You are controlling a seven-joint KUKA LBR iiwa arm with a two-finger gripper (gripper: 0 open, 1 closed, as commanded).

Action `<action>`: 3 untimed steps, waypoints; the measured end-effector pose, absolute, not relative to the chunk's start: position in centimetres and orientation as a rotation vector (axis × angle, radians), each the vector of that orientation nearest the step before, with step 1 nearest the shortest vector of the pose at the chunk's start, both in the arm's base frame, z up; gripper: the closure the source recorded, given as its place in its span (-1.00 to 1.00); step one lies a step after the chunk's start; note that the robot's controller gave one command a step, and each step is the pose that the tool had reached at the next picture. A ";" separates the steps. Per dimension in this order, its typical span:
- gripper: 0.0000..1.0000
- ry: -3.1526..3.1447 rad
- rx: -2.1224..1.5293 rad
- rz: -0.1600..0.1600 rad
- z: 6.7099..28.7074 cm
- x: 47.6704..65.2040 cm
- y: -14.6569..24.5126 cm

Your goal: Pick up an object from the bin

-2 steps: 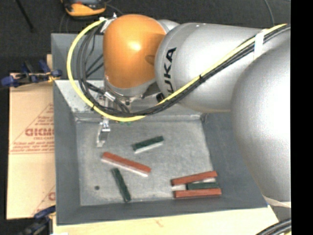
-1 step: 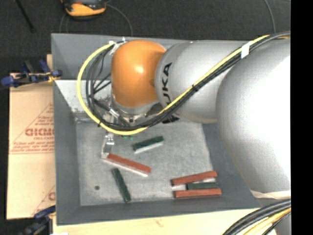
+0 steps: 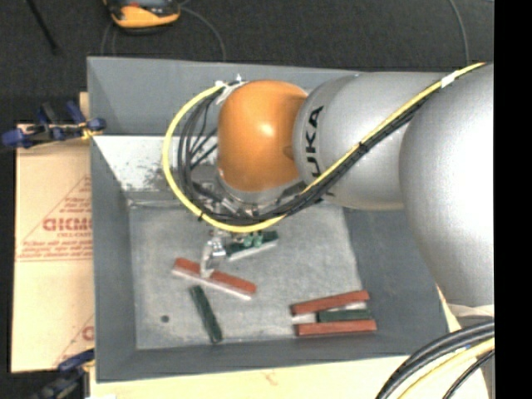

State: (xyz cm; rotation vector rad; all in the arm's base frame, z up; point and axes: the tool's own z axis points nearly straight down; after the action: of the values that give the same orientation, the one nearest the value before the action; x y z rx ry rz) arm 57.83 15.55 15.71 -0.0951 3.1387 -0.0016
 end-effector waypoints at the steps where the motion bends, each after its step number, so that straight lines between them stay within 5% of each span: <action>1: -1.00 3.140 -0.030 0.003 15.6 57.5 13.8; 2: -1.00 3.132 0.183 -0.001 10.7 56.8 13.3; 3: 1.00 3.143 0.067 0.003 8.2 56.9 13.1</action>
Offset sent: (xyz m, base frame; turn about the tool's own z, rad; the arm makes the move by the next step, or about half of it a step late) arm -0.0167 -0.0257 -0.0871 -0.0214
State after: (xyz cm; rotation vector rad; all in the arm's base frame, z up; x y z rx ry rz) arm 56.93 13.06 8.19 0.0668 3.1429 0.0029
